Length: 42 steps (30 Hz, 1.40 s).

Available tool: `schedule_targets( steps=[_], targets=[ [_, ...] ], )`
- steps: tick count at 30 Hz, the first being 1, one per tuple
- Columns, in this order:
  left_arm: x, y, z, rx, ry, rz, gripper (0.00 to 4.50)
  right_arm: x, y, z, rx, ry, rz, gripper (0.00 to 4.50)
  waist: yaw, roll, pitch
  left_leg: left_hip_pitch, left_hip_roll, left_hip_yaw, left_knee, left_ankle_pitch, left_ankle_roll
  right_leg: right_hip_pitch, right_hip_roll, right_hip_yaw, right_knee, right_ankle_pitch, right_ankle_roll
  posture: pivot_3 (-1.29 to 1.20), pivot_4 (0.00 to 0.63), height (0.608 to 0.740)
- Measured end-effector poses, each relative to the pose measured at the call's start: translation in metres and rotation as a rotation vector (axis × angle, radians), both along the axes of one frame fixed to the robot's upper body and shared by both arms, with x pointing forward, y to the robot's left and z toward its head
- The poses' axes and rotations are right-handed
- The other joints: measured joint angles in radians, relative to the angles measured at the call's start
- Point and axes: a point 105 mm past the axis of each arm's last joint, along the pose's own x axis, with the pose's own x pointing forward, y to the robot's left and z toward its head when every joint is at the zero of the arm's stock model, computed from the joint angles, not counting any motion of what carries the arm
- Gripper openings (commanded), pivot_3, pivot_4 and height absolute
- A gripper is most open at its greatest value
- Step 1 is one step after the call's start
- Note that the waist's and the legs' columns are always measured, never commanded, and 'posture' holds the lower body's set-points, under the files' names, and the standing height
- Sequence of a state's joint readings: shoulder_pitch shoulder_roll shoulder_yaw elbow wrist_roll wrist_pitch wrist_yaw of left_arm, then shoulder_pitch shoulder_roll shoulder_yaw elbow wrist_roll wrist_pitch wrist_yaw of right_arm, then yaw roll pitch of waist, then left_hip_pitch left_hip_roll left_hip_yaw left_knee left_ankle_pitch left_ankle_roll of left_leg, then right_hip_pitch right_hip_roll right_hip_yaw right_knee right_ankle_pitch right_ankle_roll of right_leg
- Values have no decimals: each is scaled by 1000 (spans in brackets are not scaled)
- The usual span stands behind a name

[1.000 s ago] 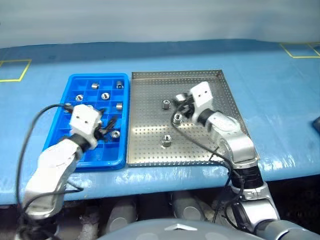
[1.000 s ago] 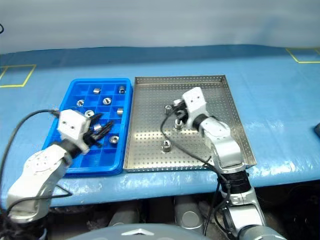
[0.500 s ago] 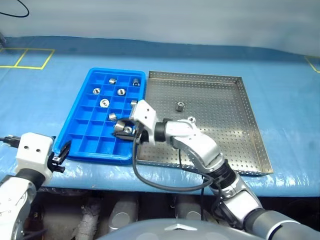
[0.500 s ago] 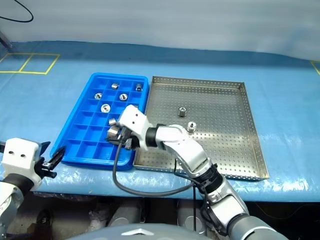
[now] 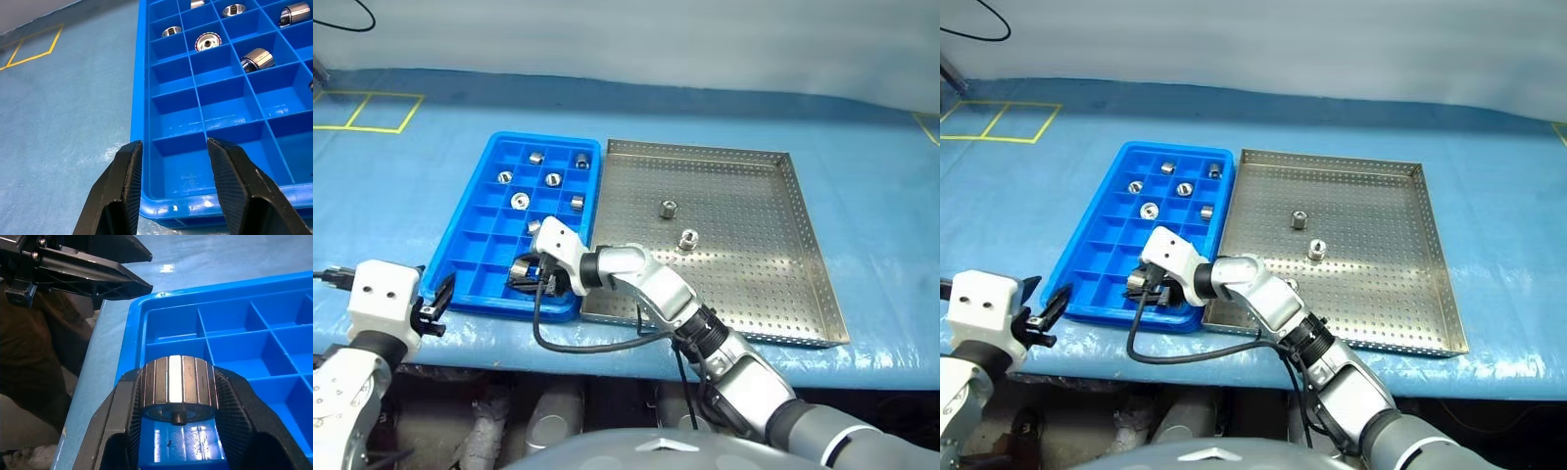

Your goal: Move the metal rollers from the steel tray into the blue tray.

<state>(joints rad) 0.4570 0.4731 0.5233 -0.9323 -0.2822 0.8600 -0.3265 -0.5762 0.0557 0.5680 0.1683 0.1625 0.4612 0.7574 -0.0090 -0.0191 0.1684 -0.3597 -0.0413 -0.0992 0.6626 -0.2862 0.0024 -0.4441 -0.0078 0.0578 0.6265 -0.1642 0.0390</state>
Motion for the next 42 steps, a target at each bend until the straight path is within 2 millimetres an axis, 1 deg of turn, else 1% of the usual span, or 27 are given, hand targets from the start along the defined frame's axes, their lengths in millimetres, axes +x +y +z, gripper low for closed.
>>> schedule_targets(
  steps=[5, 9, 11, 13, 14, 15, 18, 21, 23, 24, 26, 27, 28, 29, 30, 32, 33, 35, 37, 38, 40, 42],
  targets=[
    [1, -2, 0, -4, -2, -6, 2238, -1, 8, -1, 4, 9, 10, 1713, -1, 0, 0, 0, 0, -4, -1, 1, -3, 0, 0, -3, 1, -1, -1, 156, 150, 740],
    [2, -4, -1, -8, 0, -13, 2238, 1, 13, -7, -16, 30, 8, 1713, -1, 0, 0, 0, 0, -6, -1, 2, -4, 1, 1, -6, 1, -1, -2, 157, 150, 740],
    [3, -5, -1, -11, 2, -18, 2238, 1, 14, -11, -27, 45, 7, 2470, -1, 0, 0, 0, 0, -6, -1, 2, -4, 1, 0, -6, 1, -1, -2, 157, 150, 740],
    [3, -5, -1, -10, -1, -18, 2238, 2, 14, -13, -29, 51, 1, 2983, 0, 0, 0, 0, 0, -7, -1, 2, -4, 1, 0, -7, 1, -1, -2, 154, 150, 740],
    [4, -5, 0, -10, -4, -19, 2238, 4, 15, -12, -23, 44, -6, 3407, 0, 0, 0, 0, 0, -7, -1, 2, -4, 1, 0, -7, 1, -1, -2, 151, 150, 740],
    [4, -5, 0, -11, -4, -19, 2238, 5, 14, -11, -18, 35, -11, 3617, 0, 0, 0, 0, 0, -7, -1, 2, -4, 1, 0, -7, 1, -1, -2, 151, 150, 740],
    [5, -7, 1, -12, -10, -24, 2238, 11, 12, -7, 3, 7, -39, 3617, -1, 1, 0, 0, 0, -8, -1, 2, -5, 2, 0, -8, 1, -1, -2, 135, 150, 740],
    [9, -13, 1, -21, -20, -47, 2238, 15, 9, -2, 22, -6, -55, 3617, -1, 1, 0, -1, 0, -9, -1, 2, -5, 2, 0, -8, 1, -1, -3, 124, 150, 740],
    [14, -20, 3, -32, -34, -74, 2238, 20, 4, 9, 57, -29, -82, 3617, 0, 1, 0, -1, 0, -9, -1, 2, -5, 2, 0, -9, 1, -1, -3, 114, 150, 740],
    [18, -25, 6, -39, -49, -95, 2238, 23, -1, 19, 89, -47, -103, 3617, 1, 1, 1, -2, 0, -10, 0, 3, -6, 2, -1, -10, 1, -1, -3, 93, 150, 740],
    [29, -38, 11, -60, -82, -152, 2238, 32, -16, 48, 174, -107, -165, 3617, 4, 1, 1, -2, -1, -11, 0, 3, -6, 3, -1, -11, 0, -1, -2, 71, 150, 740],
    [35, -46, 14, -74, -101, -185, 2238, 39, -27, 64, 213, -149, -211, 3617, 4, 1, 0, -2, -1, -12, 0, 3, -6, 3, -1, -11, 0, -1, -2, 43, 150, 740],
    [41, -53, 15, -87, -111, -215, 2238, 44, -40, 73, 236, -179, -254, 3617, 4, 1, 0, -1, -1, -12, 0, 3, -6, 4, -1, -11, 0, -1, -2, 19, 150, 740],
    [50, -64, 16, -107, -121, -261, 2238, 51, -58, 86, 258, -220, -317, 3617, 5, 2, 1, -2, -2, -12, 1, 3, -6, 4, -2, -12, 0, -1, -2, -1, 150, 740],
    [55, -72, 17, -117, -127, -293, 2238, 57, -73, 93, 266, -252, -368, 3617, 3, 2, 1, -2, -2, -11, 1, 3, -6, 4, -2, -12, 0, -1, -2, -23, 150, 740],
    [67, -92, 19, -150, -136, -377, 2238, 66, -108, 103, 253, -319, -487, 3617, -2, 2, 0, -2, -2, -9, 0, 3, -6, 5, -2, -12, -1, 0, -4, -47, 150, 740],
    [74, -105, 20, -163, -139, -428, 2238, 70, -129, 103, 225, -348, -557, 3617, -4, 2, 0, -2, -2, -9, 1, 3, -6, 4, -2, -12, -1, 2, -7, -76, 150, 740],
    [84, -127, 20, -187, -134, -518, 2238, 74, -164, 97, 157, -378, -675, 3617, -18, 2, 0, -3, -1, -7, 0, 3, -6, 2, -2, -11, 0, 2, -8, -111, 150, 740],
    [90, -148, 20, -209, -132, -598, 2238, 73, -187, 86, 96, -373, -748, 3617, -34, 2, 0, -4, 0, -4, 0, 2, -5, 1, -3, -8, 0, 2, -8, -161, 150, 740],
    [94, -161, 20, -215, -126, -645, 2238, 69, -197, 80, 66, -363, -777, 3617, -41, 3, 0, -4, 0, -4, 0, 2, -5, 1, -2, -8, 0, 2, -8, -180, 150, 740],
    [96, -185, 20, -217, -115, -748, 2238, 63, -210, 67, 29, -328, -829, 3617, -63, 3, 0, -3, 1, -1, 0, 1, -3, 1, -2, -5, 0, 2, -8, -214, 150, 740],
    [96, -203, 15, -225, -89, -821, 2238, 59, -219, 55, -14, -299, -875, 3617, -88, 3, 0, -2, 1, 4, 0, 0, -1, 0, -2, 0, 0, 3, -6, -242, 150, 740]
  ],
)
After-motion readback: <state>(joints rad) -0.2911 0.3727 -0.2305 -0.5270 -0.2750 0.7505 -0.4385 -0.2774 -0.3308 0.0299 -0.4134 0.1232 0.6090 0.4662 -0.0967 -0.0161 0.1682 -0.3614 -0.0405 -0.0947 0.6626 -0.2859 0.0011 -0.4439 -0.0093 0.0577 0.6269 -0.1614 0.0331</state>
